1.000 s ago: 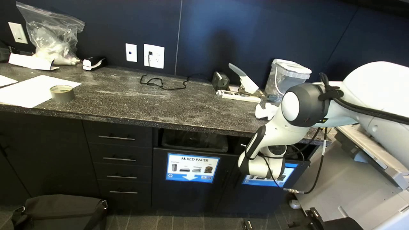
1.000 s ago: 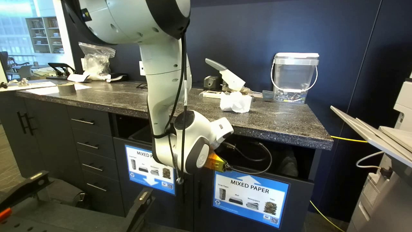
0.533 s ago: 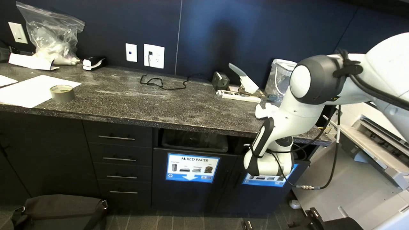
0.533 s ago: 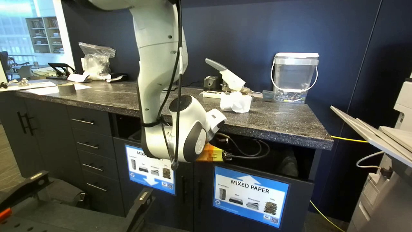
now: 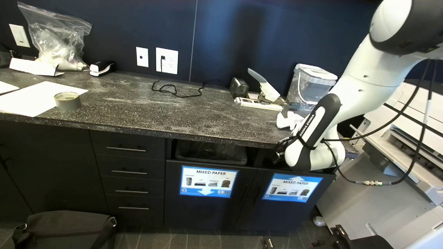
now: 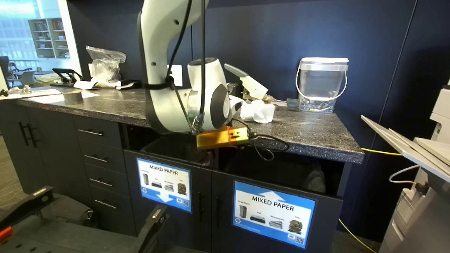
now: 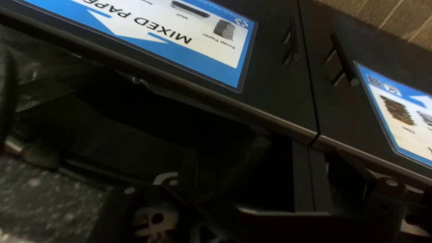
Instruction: Remove all the paper trash from the base top and put them in the mixed paper bin on the right
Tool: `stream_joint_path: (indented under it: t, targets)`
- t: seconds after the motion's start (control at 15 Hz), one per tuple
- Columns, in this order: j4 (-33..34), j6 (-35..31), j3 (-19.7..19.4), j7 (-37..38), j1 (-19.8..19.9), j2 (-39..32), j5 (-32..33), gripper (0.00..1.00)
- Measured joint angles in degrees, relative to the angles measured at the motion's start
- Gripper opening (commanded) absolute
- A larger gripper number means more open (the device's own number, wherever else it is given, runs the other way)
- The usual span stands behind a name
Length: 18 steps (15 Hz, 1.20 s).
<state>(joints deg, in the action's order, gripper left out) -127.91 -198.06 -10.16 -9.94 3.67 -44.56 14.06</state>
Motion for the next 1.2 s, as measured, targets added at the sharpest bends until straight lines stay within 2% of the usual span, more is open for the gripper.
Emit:
stream_joint_path:
  t: [0.2, 0.4, 0.6, 0.73, 0.87, 1.2]
  targets:
    - [-3.99, 8.07, 1.69, -2.14, 3.45, 9.16, 3.39, 1.00]
    - [-5.62, 14.47, 3.62, -3.48, 6.45, 16.75, 3.50, 1.00]
    - [-4.89, 19.73, 8.63, -3.77, 11.29, 21.41, 0.92, 1.00]
    - [-2.94, 23.06, 12.90, -4.34, 14.86, 22.48, -2.83, 1.00]
    - [0.29, 26.58, 15.28, -4.76, 16.63, 22.18, -7.29, 1.00]
    - [10.62, 32.58, 15.73, -4.84, 16.60, 18.57, -15.28, 1.00]
